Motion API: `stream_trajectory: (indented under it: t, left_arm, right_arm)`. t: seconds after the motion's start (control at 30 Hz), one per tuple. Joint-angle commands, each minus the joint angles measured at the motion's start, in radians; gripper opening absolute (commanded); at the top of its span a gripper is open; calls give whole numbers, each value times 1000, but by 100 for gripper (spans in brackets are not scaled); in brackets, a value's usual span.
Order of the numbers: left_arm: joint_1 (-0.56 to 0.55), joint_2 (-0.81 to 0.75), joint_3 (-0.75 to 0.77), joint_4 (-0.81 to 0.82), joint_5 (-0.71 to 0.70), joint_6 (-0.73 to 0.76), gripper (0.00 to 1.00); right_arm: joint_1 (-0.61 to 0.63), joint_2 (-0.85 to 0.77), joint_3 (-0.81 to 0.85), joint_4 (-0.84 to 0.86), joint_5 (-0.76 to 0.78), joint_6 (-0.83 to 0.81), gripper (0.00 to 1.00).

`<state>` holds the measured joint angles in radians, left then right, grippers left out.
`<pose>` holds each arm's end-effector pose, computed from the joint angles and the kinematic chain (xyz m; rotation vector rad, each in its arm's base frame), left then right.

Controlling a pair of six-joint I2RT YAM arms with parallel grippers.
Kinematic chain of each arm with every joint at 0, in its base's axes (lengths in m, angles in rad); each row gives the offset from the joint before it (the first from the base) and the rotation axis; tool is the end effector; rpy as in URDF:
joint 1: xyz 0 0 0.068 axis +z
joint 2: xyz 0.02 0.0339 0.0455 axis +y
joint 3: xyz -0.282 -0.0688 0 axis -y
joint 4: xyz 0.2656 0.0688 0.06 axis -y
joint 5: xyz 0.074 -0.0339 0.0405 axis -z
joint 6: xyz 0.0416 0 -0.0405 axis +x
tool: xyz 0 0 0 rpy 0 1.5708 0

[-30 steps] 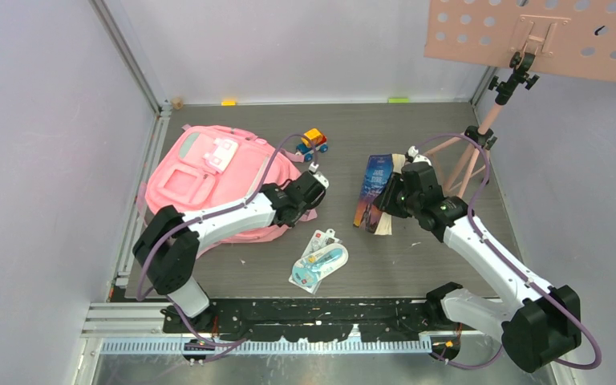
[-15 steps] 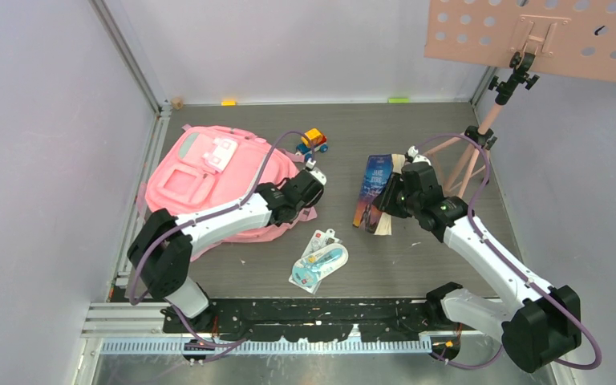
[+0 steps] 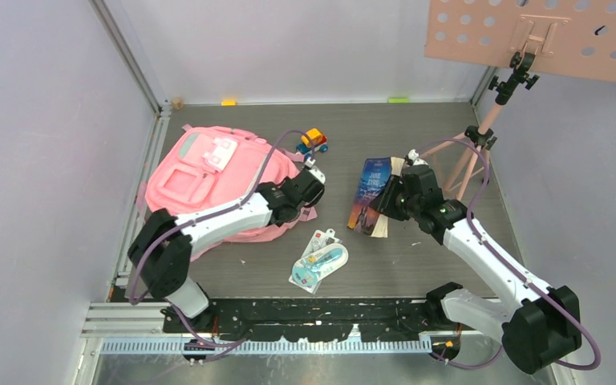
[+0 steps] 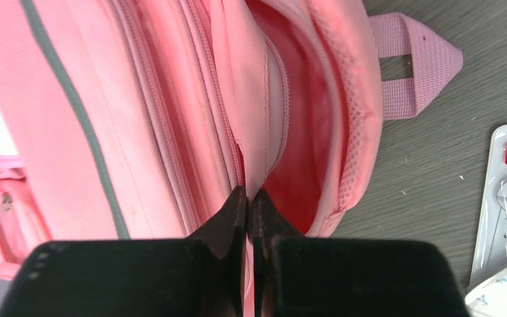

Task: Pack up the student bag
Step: Place the book in the student bag.

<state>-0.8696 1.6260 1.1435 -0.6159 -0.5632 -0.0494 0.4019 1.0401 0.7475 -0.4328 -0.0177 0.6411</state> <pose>0.2417 -0.2518 0.2278 0.8214 2.3178 0.3742 0.2163 0.0928 0.2609 0.2723 2.3446 0.5470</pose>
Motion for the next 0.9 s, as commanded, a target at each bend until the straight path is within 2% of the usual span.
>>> stream_trajectory:
  t: [0.0, 0.1, 0.23, 0.6, 0.87]
  left_arm:
    - [6, -206, 27, 38, -137, 35, 0]
    - [6, -311, 22, 57, -146, 87, 0]
    - [10, -374, 31, 32, -151, 108, 0]
    - [26, -573, -56, 170, -139, 173, 0]
    - [43, -661, -117, 207, -134, 186, 0]
  right_arm:
    - [3, -74, 32, 227, -98, 91, 0]
    - [3, -69, 17, 337, -196, 177, 0]
    - [21, -12, -7, 507, -269, 343, 1]
    - [251, 300, 129, 753, -210, 491, 1]
    - [325, 569, 261, 1007, -215, 654, 1]
